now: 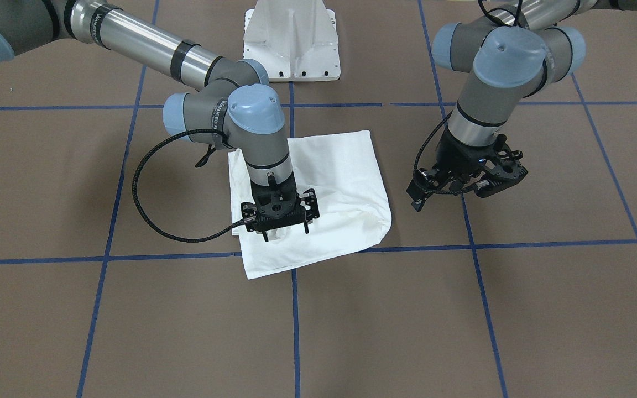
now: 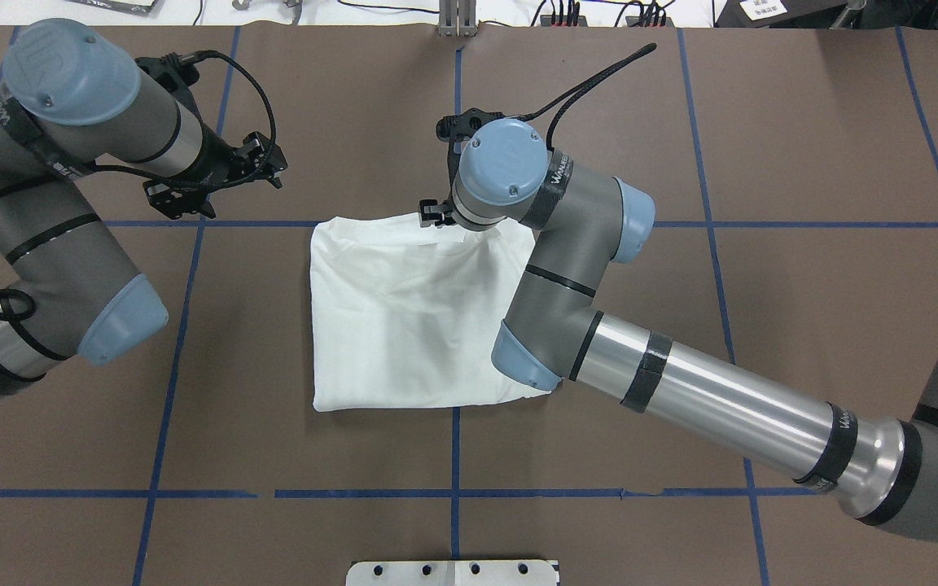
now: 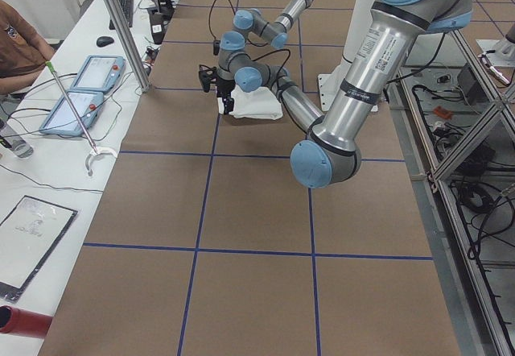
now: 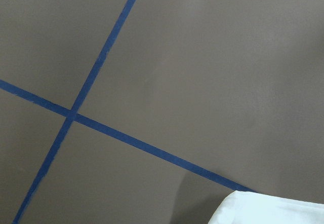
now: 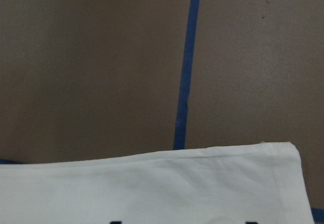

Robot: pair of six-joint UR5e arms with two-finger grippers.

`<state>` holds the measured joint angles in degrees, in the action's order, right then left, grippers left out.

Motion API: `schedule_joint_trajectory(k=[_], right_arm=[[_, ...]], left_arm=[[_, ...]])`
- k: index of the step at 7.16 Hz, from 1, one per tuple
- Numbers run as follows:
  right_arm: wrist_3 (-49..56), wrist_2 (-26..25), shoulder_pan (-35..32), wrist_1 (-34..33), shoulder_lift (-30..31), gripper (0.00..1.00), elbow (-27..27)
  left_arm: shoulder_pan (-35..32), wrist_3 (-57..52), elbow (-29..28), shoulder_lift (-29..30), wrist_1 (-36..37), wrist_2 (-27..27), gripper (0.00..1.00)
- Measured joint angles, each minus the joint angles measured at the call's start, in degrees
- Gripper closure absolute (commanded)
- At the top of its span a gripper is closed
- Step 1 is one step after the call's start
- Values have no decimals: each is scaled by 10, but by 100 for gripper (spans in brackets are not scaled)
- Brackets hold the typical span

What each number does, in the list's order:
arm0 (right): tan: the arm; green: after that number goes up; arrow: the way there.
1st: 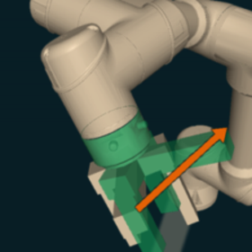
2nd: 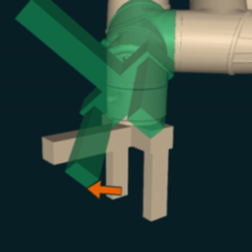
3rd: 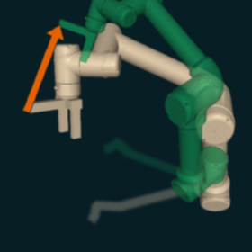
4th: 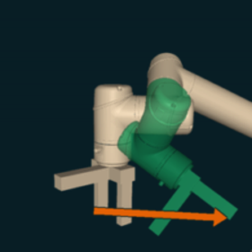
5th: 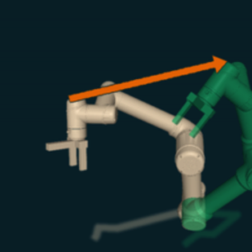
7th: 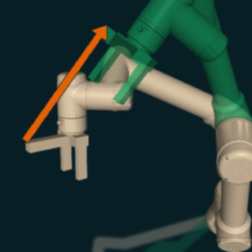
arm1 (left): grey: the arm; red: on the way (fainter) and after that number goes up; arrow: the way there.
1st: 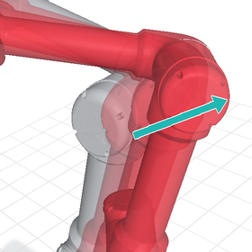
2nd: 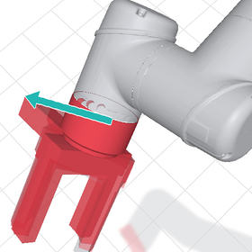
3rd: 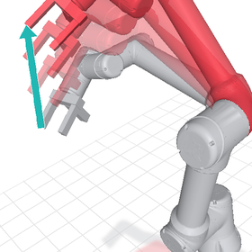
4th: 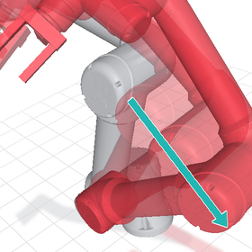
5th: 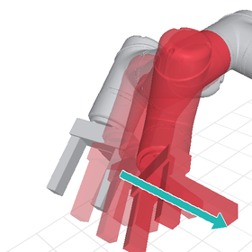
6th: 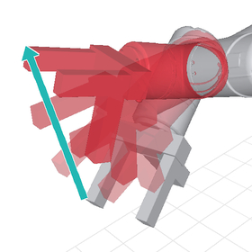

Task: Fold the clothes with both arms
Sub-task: 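Press and smooth the folded edge farthest from the robot with the right gripper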

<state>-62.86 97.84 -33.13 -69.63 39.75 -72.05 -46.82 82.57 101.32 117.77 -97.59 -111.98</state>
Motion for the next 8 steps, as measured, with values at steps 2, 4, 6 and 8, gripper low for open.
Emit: schedule_joint_trajectory(k=[2, 4, 6, 8], right_arm=[[-28, 3, 0, -17, -3, 19, 8], [-34, 6, 0, -55, -4, 37, 8], [-42, 8, 0, -67, -5, 65, 6], [-51, 6, -1, -64, -6, 84, 6]], left_arm=[[2, 4, 0, 2, 0, 0, 1], [2, 6, 0, 4, -1, 0, 1], [2, 7, 1, 5, -1, 0, 1], [2, 11, 1, 6, -1, -1, 1]])
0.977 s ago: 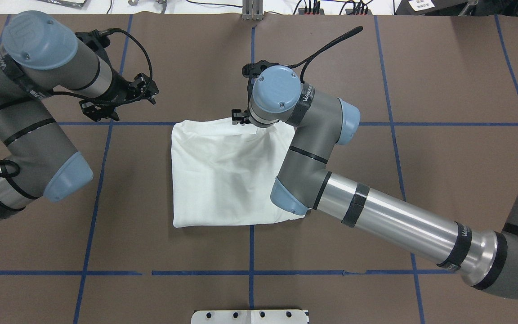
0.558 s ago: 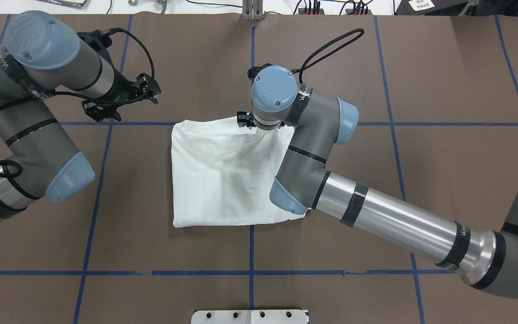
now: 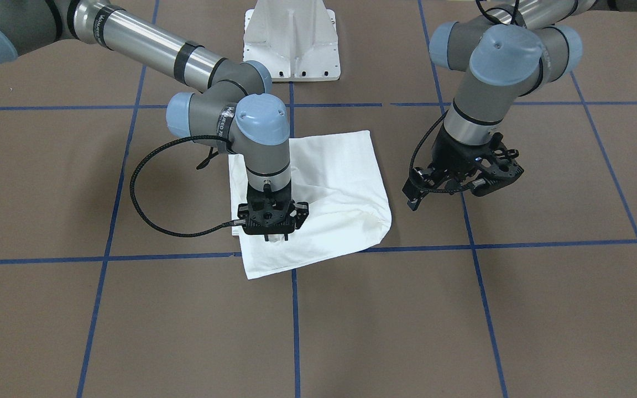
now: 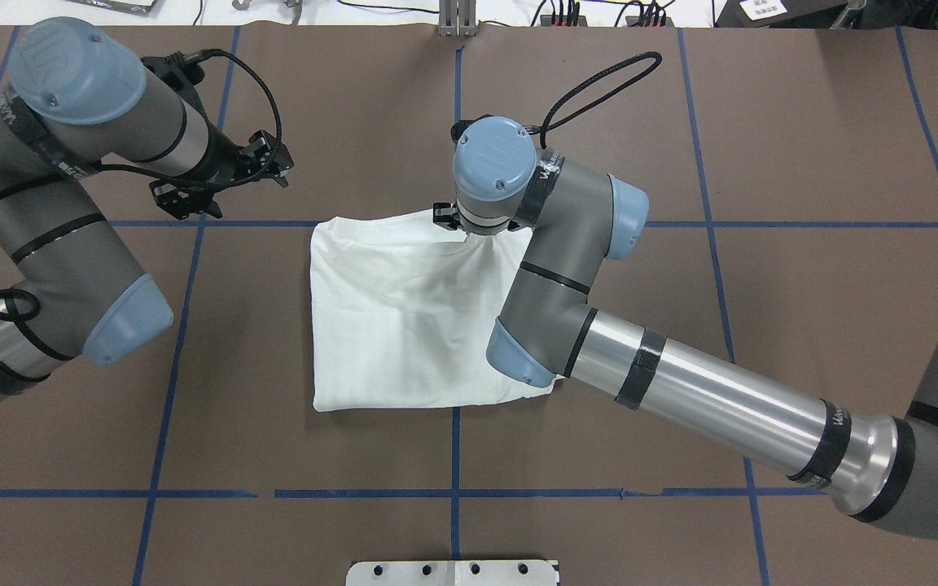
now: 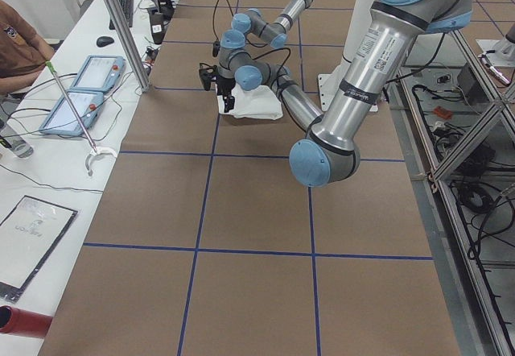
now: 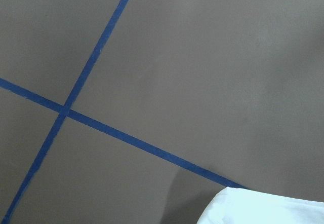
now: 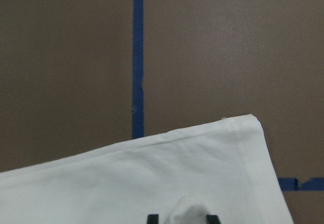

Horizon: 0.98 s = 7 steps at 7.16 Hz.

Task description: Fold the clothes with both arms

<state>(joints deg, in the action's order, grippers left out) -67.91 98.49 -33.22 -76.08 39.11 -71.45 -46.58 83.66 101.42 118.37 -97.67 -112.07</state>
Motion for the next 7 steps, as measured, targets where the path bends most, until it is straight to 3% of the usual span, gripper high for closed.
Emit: schedule_joint_trajectory(k=[1, 5, 7], right_arm=[[0, -1, 0, 0, 0, 100, 0], [7, -4, -7, -9, 1, 100, -3], [4, -9, -22, -56, 1, 100, -13]], left_arm=[[0, 2, 0, 0, 0, 0, 1], [1, 4, -1, 0, -1, -1, 1], [1, 5, 0, 1, -1, -1, 1]])
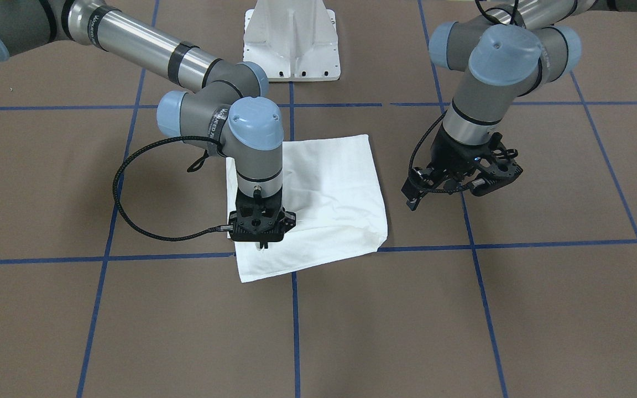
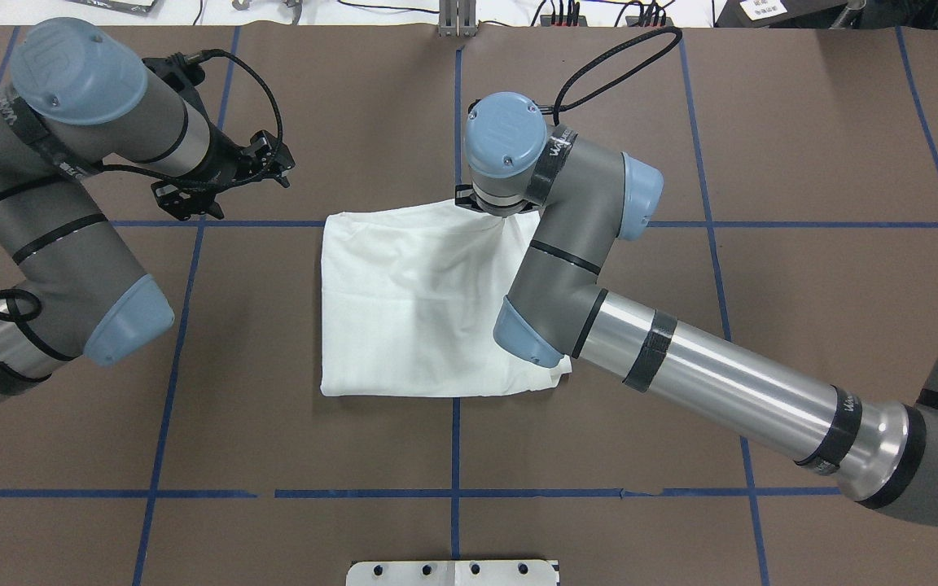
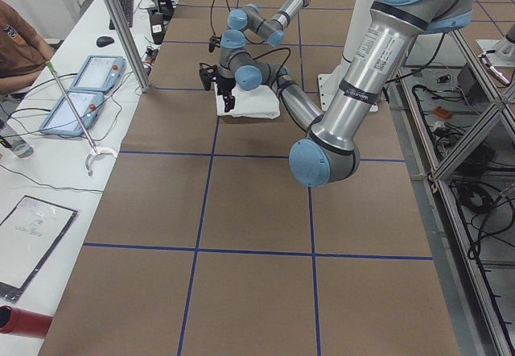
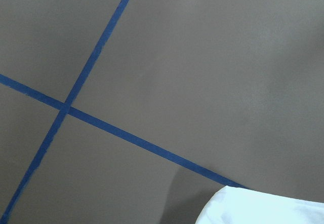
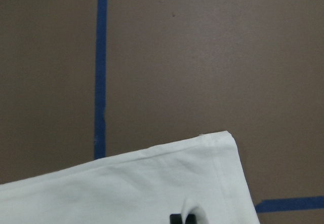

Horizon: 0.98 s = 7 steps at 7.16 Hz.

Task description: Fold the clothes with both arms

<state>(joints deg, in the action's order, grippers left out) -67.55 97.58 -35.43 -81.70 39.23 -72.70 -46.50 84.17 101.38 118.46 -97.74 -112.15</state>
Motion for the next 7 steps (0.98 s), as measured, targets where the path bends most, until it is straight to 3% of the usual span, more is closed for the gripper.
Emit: schedule_joint_trajectory(k=[1, 2, 5, 7], right_arm=[[-2, -2, -4, -16, 0, 72, -2], [-4, -2, -5, -22, 0, 1, -3], [14, 6, -33, -23, 2, 0, -3], [73, 53, -85, -29, 2, 0, -3]], left_arm=[[0, 0, 0, 0, 0, 0, 1], [0, 0, 0, 0, 0, 0, 1], [0, -5, 1, -1, 0, -1, 1], [-3, -25, 5, -5, 1, -2, 1]])
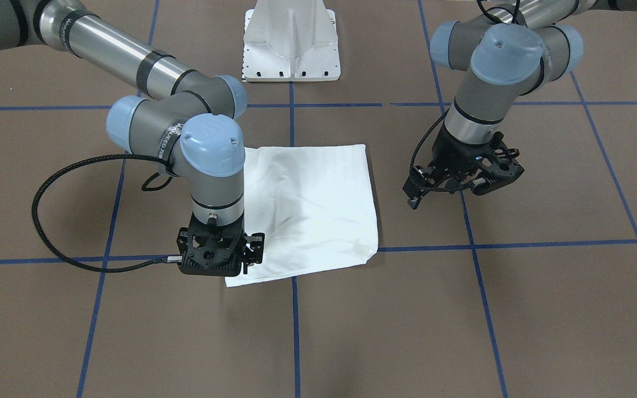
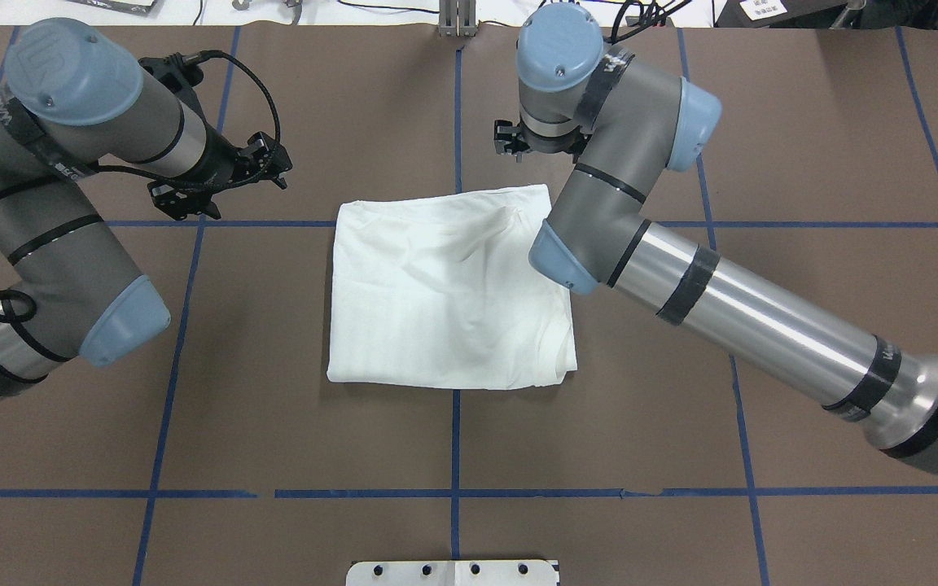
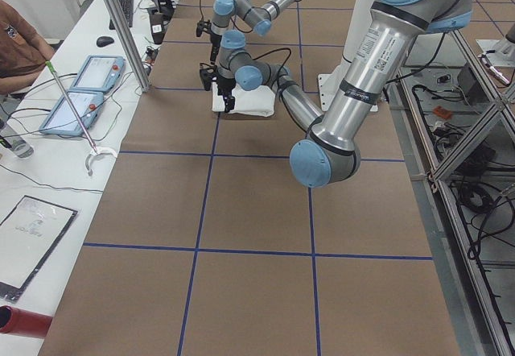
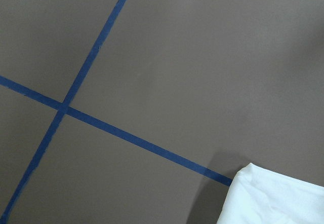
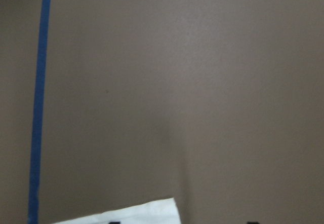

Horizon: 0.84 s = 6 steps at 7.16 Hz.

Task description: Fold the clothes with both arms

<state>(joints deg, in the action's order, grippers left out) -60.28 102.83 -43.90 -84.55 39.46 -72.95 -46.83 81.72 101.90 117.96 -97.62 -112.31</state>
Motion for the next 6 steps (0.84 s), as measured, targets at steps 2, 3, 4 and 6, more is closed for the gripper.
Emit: schedule_joint_trajectory(k=[2, 3, 4, 6], right_arm=[[105, 74, -79, -10, 14, 0, -3], [178, 108, -124, -11, 34, 0, -8], [259, 145, -171, -10, 64, 0, -15], [421, 246, -275, -9, 139, 0, -31]], left_arm=[[-25, -81, 5, -12, 2, -2, 1], [-52, -145, 7, -25, 2, -12, 1], [-88, -215, 8, -44, 2, -35, 1], [-182, -382, 7, -98, 2, -78, 1]])
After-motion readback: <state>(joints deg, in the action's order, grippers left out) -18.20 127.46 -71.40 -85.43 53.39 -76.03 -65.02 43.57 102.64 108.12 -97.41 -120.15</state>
